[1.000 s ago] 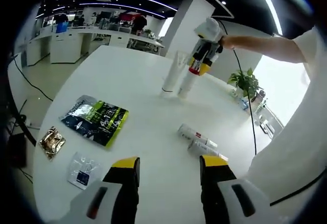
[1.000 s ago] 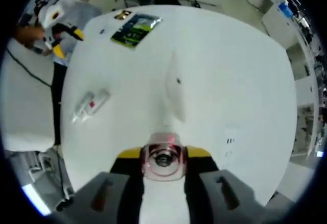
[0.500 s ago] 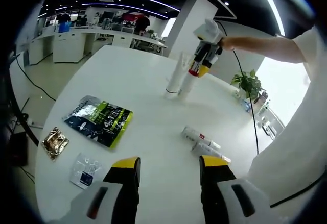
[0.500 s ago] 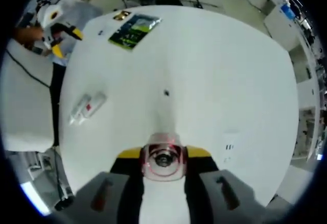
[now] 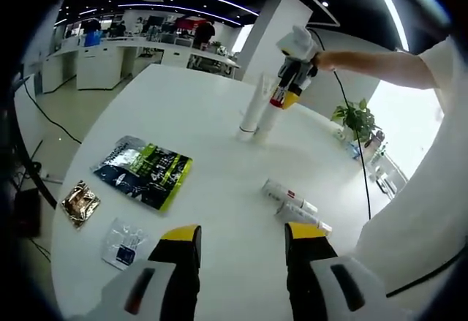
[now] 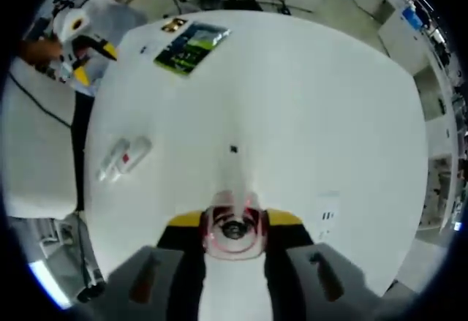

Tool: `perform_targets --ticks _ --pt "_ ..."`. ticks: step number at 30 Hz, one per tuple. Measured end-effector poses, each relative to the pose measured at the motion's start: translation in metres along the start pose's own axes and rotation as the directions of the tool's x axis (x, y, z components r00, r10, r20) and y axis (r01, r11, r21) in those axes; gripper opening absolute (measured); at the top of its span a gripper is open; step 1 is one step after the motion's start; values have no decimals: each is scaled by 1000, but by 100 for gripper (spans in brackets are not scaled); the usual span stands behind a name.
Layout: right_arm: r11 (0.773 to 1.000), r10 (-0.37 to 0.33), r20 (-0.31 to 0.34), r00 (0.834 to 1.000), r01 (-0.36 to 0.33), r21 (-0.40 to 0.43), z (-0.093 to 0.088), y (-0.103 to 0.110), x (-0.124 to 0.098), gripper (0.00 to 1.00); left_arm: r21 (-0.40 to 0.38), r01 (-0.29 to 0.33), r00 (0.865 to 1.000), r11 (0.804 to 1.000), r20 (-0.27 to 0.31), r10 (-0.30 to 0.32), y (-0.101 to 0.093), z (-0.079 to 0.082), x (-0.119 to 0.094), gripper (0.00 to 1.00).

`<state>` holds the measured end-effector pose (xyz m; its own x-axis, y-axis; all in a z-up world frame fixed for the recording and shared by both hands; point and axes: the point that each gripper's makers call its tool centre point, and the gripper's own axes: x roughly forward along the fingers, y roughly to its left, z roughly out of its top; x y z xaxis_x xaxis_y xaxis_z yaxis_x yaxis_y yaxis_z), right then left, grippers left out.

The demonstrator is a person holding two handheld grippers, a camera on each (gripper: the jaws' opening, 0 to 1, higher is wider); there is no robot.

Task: Arrange the skincare products in the storage area until every visible bottle or jar stands upright without overlapping.

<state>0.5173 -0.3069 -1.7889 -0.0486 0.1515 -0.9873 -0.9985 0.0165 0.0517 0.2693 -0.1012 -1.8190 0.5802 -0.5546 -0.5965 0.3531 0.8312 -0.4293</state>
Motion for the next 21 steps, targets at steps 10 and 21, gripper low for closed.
perform_targets --ticks 10,21 --pt "1000 -2 -10 1000 2 -13 -4 -1 2 30 0 8 1000 1000 -6 -8 -4 -5 2 47" --pt "1000 9 8 1000 -9 3 -2 -1 6 31 -9 -1 1000 1000 4 1 -1 -8 -4 47"
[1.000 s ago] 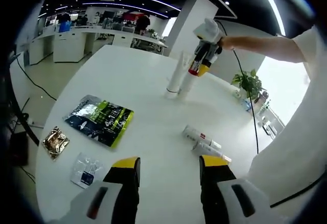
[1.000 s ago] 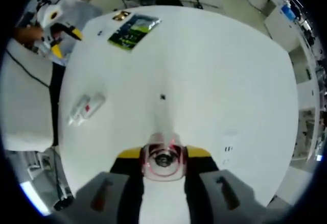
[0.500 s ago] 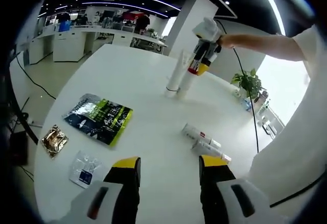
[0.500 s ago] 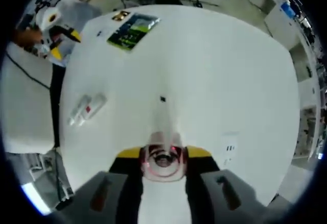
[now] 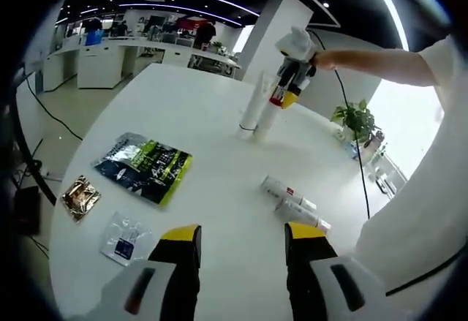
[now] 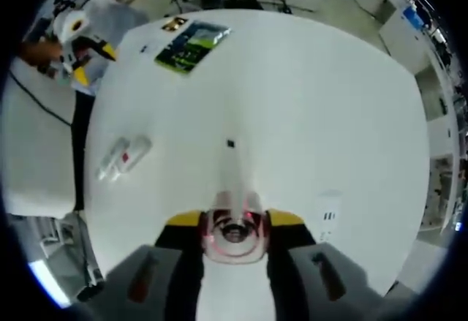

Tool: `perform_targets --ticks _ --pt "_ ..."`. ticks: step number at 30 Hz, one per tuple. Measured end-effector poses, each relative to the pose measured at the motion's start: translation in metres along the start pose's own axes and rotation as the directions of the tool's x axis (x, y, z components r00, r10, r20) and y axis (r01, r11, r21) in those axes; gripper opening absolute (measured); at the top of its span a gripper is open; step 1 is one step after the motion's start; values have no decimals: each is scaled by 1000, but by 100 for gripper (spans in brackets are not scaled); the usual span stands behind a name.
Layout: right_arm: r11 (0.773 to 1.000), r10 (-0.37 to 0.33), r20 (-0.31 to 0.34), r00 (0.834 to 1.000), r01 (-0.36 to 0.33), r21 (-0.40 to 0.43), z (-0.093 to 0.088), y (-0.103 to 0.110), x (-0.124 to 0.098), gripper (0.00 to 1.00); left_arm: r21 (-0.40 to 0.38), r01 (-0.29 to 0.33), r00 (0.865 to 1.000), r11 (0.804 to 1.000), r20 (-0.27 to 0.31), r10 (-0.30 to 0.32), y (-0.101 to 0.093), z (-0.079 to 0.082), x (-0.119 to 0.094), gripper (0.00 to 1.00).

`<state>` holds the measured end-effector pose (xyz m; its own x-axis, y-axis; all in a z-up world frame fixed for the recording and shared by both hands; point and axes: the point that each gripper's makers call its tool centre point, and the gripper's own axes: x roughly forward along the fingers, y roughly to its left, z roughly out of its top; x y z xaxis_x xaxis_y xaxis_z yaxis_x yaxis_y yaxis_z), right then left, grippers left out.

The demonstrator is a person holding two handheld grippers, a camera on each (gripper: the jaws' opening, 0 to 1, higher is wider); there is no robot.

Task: Arrange the skincare products in the storage area until every visible bottle or jar stands upright without overlapping.

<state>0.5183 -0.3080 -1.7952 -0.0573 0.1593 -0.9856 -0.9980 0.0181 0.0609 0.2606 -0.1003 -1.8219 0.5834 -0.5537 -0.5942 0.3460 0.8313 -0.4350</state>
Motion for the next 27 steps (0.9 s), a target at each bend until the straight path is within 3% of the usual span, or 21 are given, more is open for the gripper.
perform_targets --ticks 18,27 --pt "991 0 28 1000 -4 134 2 1 1 31 -4 -13 1000 1000 6 13 3 -6 -10 47" --pt "997 -10 16 1000 9 79 2 7 1 31 -8 -12 1000 1000 7 12 3 -10 -13 47"
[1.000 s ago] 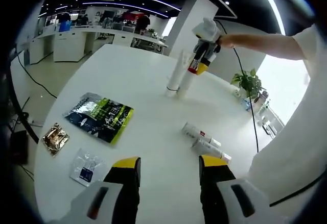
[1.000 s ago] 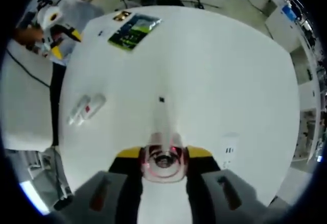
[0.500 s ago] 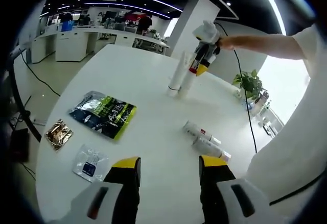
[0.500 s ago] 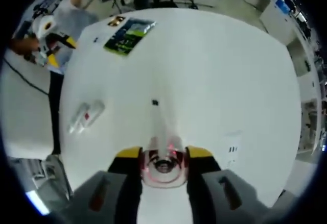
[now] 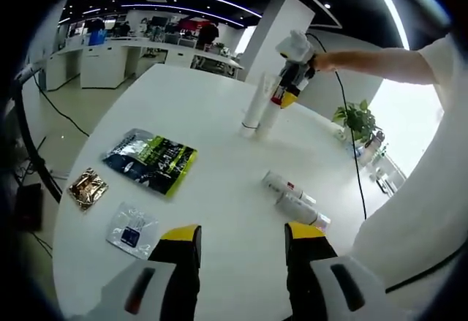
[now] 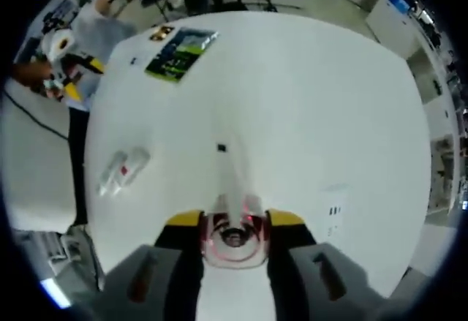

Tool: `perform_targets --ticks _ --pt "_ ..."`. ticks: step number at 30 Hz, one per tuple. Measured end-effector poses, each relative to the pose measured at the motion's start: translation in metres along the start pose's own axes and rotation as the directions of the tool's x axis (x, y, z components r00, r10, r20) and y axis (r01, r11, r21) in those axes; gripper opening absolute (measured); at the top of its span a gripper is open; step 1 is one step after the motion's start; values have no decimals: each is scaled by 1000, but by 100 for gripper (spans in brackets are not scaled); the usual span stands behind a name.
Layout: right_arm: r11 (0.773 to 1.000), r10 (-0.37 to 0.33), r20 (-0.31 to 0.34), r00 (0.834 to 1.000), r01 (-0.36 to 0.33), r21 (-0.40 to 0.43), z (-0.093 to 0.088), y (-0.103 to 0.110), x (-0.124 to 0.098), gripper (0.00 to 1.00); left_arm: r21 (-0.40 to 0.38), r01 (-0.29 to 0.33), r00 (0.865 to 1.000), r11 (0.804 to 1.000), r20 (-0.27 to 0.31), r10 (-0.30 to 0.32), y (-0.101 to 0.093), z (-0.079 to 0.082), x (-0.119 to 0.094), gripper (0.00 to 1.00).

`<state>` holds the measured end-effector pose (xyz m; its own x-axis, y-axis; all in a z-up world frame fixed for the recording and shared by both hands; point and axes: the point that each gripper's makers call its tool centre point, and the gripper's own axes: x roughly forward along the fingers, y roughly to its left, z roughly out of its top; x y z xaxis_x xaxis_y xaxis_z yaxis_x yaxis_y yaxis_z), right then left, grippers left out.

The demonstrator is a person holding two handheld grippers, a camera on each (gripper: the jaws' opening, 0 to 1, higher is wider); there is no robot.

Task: Arrange the skincare products in the storage area until every visible bottle or jar stands upright without overlapping.

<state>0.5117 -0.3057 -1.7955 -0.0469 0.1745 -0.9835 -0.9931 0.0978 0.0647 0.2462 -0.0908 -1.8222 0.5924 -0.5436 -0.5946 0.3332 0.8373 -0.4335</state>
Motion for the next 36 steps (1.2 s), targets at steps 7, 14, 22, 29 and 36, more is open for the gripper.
perform_targets --ticks 7,14,22,29,36 --pt "1000 -15 9 1000 15 -8 1 -3 1 35 1 1 1000 1000 0 -1 0 -2 -2 47" --pt "998 -50 51 997 49 31 -1 -6 -6 48 12 8 1000 1000 -3 -8 -2 -1 -2 47" --pt "970 -174 135 975 145 197 -28 -15 -28 63 34 32 999 999 -8 -31 -10 2 1 46" --pt "902 -243 172 954 158 402 -77 13 -31 68 64 66 998 996 -27 -64 -24 -2 8 41" --pt "821 -228 252 940 47 569 -96 77 -9 72 124 118 992 985 -60 -112 -39 -3 16 34"
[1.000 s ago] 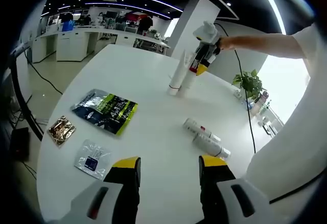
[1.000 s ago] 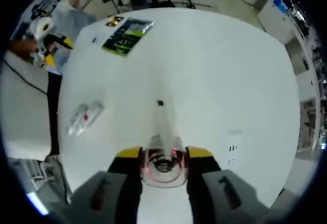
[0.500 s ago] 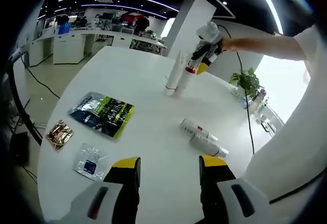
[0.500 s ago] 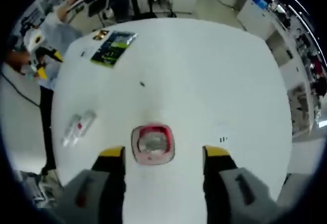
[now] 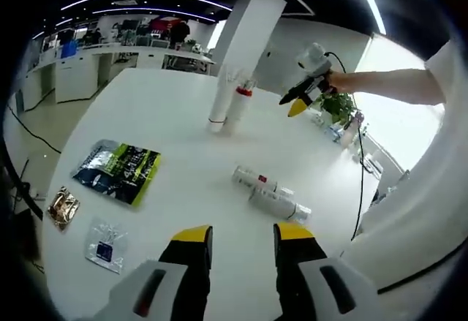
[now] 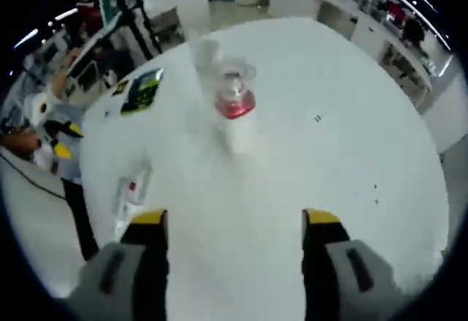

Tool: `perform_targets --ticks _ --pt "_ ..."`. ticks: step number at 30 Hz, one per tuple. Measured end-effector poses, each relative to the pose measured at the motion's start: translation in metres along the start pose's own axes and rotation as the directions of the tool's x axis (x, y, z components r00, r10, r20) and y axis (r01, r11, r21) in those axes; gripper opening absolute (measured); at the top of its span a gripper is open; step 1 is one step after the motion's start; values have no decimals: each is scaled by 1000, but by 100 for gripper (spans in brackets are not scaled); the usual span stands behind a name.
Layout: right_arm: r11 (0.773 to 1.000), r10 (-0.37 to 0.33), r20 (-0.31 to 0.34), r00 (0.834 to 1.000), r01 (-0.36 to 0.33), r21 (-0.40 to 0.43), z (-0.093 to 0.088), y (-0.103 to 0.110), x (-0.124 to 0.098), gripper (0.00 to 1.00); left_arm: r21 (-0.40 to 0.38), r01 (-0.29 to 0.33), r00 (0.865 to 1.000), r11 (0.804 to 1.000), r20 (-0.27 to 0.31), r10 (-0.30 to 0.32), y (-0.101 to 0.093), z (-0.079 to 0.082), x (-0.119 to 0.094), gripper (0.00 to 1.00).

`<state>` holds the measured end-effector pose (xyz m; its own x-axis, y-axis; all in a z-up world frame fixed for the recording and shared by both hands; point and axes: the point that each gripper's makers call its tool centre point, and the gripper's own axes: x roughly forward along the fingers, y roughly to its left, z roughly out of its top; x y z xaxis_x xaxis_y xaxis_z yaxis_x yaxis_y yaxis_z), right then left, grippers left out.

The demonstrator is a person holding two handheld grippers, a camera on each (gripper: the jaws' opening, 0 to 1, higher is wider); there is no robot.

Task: Arrange the skincare products in the storage area until every visible bottle or jar stands upright without overlapping.

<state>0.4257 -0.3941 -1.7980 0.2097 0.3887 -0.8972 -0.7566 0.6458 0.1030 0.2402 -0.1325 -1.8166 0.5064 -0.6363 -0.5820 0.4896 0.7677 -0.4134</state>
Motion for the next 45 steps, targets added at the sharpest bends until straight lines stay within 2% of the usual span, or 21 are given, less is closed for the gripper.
perform_targets --ticks 1,2,3,6,7,8,10,15,18,20,23,26,29,33,37,41,45 --pt "1000 14 3 1000 -14 24 -7 10 3 72 4 7 1000 1000 -2 -7 -2 1 2 34" --pt "998 44 -1 999 -44 35 -19 29 9 71 4 12 1000 1000 -6 -12 -3 1 3 34" --pt "998 49 0 999 -49 40 -25 36 13 67 5 17 1000 1000 -10 -17 -5 2 4 34" --pt "998 57 19 998 -57 39 -35 56 24 54 52 33 999 998 -31 -32 -8 1 3 22" --pt "997 56 28 998 -57 49 -38 64 27 54 73 32 999 997 -26 -30 -8 2 3 20" --pt "988 94 69 993 -102 113 -38 86 35 54 74 34 999 997 -22 -32 -9 2 2 20" --pt "980 128 87 988 -140 144 -39 105 43 54 70 43 999 997 -18 -42 -10 2 1 20" --pt "989 83 70 994 -91 120 -45 128 60 43 113 66 998 991 -27 -63 -14 -2 -4 16" --pt "984 80 86 993 -92 153 -43 141 66 38 122 77 997 989 -16 -76 -12 -5 -10 12" --pt "985 62 86 994 -75 157 -44 146 71 36 125 89 996 988 -19 -87 -12 -7 -12 7" --pt "981 66 79 995 -79 179 -44 153 76 36 107 115 993 988 -14 -114 -13 -8 -18 8" --pt "986 17 50 999 -25 163 -49 150 80 32 110 116 993 987 -26 -114 -7 -11 -22 9" --pt "986 1 41 999 -8 164 -49 150 82 32 107 120 993 987 -29 -117 0 -12 -27 9" --pt "984 -4 31 999 -2 179 -48 152 86 31 116 118 993 986 -42 -114 11 -12 -32 10" --pt "987 -20 3 1000 19 157 -52 153 92 29 119 111 993 987 -44 -107 25 -10 -38 11" --pt "984 -27 -9 1000 28 175 -55 150 96 29 126 108 994 986 -46 -103 31 -8 -40 12" --pt "988 -31 -36 999 37 151 -60 151 101 28 130 106 994 986 -48 -101 36 -7 -41 12"
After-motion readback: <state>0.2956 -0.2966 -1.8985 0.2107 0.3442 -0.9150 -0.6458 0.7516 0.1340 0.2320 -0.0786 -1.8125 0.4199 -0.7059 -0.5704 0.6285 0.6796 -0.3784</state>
